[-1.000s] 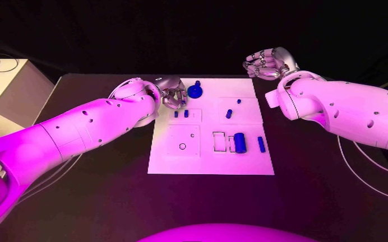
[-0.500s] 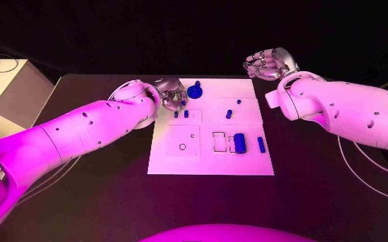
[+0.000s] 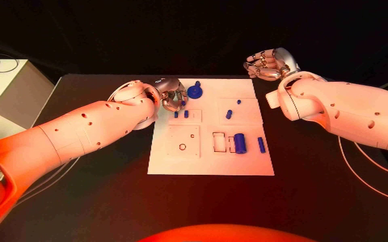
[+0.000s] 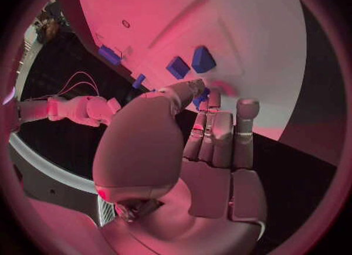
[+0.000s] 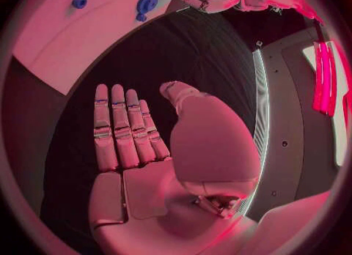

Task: Assemble the parts on the task board

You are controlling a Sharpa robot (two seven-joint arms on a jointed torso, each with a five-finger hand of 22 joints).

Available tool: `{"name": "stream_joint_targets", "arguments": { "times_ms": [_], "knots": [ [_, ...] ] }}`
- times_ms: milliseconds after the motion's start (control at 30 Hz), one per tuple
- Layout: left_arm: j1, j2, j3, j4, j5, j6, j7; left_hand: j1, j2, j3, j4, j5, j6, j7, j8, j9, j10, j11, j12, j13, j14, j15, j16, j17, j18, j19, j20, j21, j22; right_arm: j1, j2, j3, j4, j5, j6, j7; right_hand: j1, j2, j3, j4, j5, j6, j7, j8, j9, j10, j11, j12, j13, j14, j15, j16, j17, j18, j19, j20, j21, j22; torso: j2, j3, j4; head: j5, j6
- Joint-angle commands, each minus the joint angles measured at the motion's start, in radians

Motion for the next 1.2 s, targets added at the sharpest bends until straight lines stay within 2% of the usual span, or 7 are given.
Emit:
{"name": "stream_joint_targets", "arguments": {
  "times_ms": [33,433,800,1000,1067,1167,1200],
  "knots": [
    [0.0,0.001,0.001,0.001,-0.003,-0.01,-0.002,-0.004,-0.008,-0.002,0.004,0.003,-0.008,0.002,-0.007,-0.001,-0.008,0.002,0.006,0.003,-0.001,-0.002,0.007,0.002,-0.008,0.004,0.001,-0.001,0.002,0.0,0.0,0.001,0.001,-0.01,0.013,0.012,0.001,-0.004,0.003,-0.002,0.006,0.0,0.029,-0.007,-0.002,0.0,-0.001,-0.006,-0.001,-0.005,-0.001,-0.004,-0.001,0.014,-0.007,0.002,0.002,-0.001,0.0,-0.0002,-0.0001,-0.001,0.001],
    [0.0,-0.012,0.004,-0.02,-0.004,0.013,-0.018,-0.008,-0.013,-0.009,0.013,0.004,-0.031,-0.01,-0.018,-0.006,-0.056,0.01,0.037,0.026,-0.02,0.004,0.006,-0.025,-0.004,-0.016,0.004,-0.019,-0.022,-0.001,-0.008,0.0,0.003,-0.031,0.041,-0.001,0.017,-0.012,0.011,-0.02,-0.005,0.001,0.03,-0.008,-0.002,-0.008,0.001,-0.014,-0.002,-0.008,0.001,-0.006,-0.007,0.014,-0.01,0.003,0.002,-0.005,-0.001,0.0,0.0007,-0.003,0.001],
    [0.0,-0.031,0.031,-0.036,0.0,-0.001,-0.013,-0.006,-0.014,-0.016,0.02,0.005,-0.044,-0.017,-0.022,-0.009,-0.106,0.022,0.056,0.039,-0.051,0.014,-0.001,-0.067,0.002,-0.041,0.013,-0.04,-0.049,-0.003,-0.023,0.0,0.001,-0.142,0.136,-0.027,0.081,-0.023,0.03,-0.087,-0.115,0.028,0.016,-0.005,-0.001,-0.023,-0.007,-0.04,-0.001,0.035,-0.013,0.014,-0.011,0.015,0.023,-0.01,0.017,-0.003,-0.002,-0.0007,-0.0006,-0.004,0.005],
    [-0.001,-0.051,0.062,-0.031,0.105,-0.074,0.041,0.014,0.001,0.005,0.019,0.006,-0.025,0.002,-0.011,-0.006,-0.118,0.024,0.071,0.043,-0.086,0.016,-0.016,-0.126,0.005,-0.049,0.016,-0.047,-0.058,-0.006,-0.03,0.0,-0.006,-0.296,0.234,-0.048,0.121,-0.014,0.049,-0.142,-0.157,0.074,-0.014,-0.006,-0.002,0.034,-0.042,-0.048,-0.002,0.216,-0.077,0.105,0.038,0.012,0.191,-0.088,0.129,0.046,-0.001,-0.0012,-0.001,-0.011,0.012],
    [-0.002,-0.06,0.071,-0.031,0.183,-0.103,0.07,0.016,0.005,0.015,0.02,0.005,-0.014,0.011,-0.004,-0.004,-0.115,0.022,0.075,0.041,-0.116,0.014,-0.032,-0.18,0.014,-0.082,0.015,-0.069,-0.093,-0.007,-0.032,0.0,-0.006,-0.358,0.263,-0.058,0.129,-0.008,0.044,-0.159,-0.17,0.094,-0.024,-0.006,-0.003,0.064,-0.055,-0.053,-0.002,0.278,-0.098,0.139,0.062,0.011,0.239,-0.118,0.178,0.073,-0.001,-0.0009,-0.0009,-0.022,0.017],
    [-0.005,-0.083,0.086,-0.029,0.382,-0.142,0.144,0.02,0.022,0.031,0.024,0.002,0.037,0.03,0.029,0.007,-0.087,0.02,0.087,0.038,-0.189,0.01,-0.086,-0.3,0.032,-0.159,0.01,-0.128,-0.174,-0.009,-0.034,0.0,-0.004,-0.492,0.306,-0.082,0.133,-0.003,0.043,-0.183,-0.178,0.127,-0.039,-0.015,-0.009,0.121,-0.072,-0.077,-0.002,0.36,-0.123,0.2,0.113,0.006,0.284,-0.155,0.271,0.134,-0.001,-0.0007,-0.0006,-0.04,0.024],
    [-0.008,-0.1,0.091,-0.021,0.506,-0.145,0.191,0.02,0.028,0.033,0.025,0.001,0.041,0.033,0.036,0.009,-0.091,0.023,0.084,0.033,-0.261,0.013,-0.14,-0.41,0.031,-0.172,0.011,-0.144,-0.182,-0.011,-0.035,0.0,-0.002,-0.568,0.322,-0.098,0.127,-0.004,0.056,-0.195,-0.178,0.149,-0.046,-0.029,-0.017,0.159,-0.084,-0.111,-0.002,0.388,-0.13,0.263,0.169,0.0,0.28,-0.172,0.351,0.196,-0.001,-0.0004,-0.0006,-0.052,0.027]
  ]
}}
